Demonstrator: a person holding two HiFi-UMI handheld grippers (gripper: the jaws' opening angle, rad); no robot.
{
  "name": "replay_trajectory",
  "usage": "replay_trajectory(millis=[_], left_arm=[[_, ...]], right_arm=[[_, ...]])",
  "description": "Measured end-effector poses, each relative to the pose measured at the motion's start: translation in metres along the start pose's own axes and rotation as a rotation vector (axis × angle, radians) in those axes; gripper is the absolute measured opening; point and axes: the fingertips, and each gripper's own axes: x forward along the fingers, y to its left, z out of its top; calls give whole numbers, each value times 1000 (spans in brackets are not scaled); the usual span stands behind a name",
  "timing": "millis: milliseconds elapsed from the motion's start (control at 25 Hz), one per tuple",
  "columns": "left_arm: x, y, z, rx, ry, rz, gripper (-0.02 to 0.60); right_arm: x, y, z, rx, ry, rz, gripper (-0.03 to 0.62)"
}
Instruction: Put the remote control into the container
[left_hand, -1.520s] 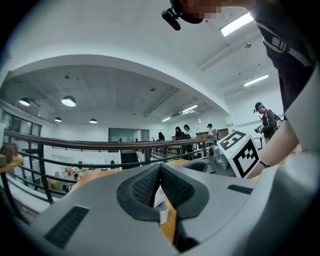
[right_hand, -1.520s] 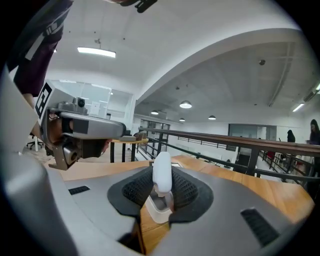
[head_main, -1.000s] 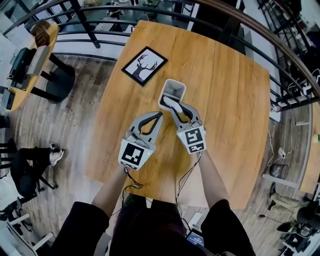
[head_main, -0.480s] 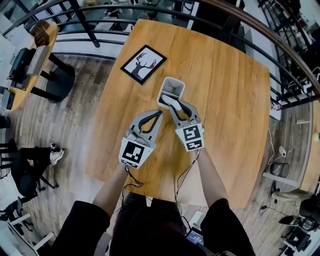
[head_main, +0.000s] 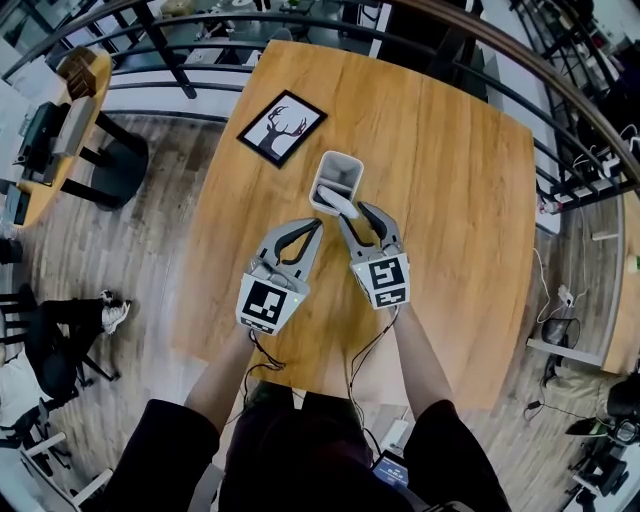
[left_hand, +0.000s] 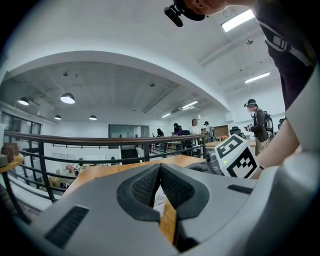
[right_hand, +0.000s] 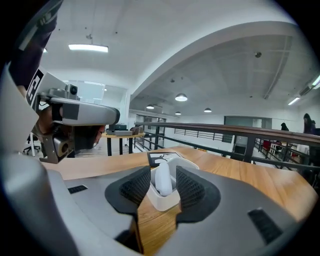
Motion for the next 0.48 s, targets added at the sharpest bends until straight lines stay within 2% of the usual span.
replay_trajectory(millis=[280, 480], left_arm=[[-4, -7, -2, -14, -6, 1, 12], [-18, -15, 22, -26, -75, 5, 12]], right_arm=[[-29, 8, 17, 107, -124, -110, 152], [-62, 15, 49, 194, -223, -173, 150]])
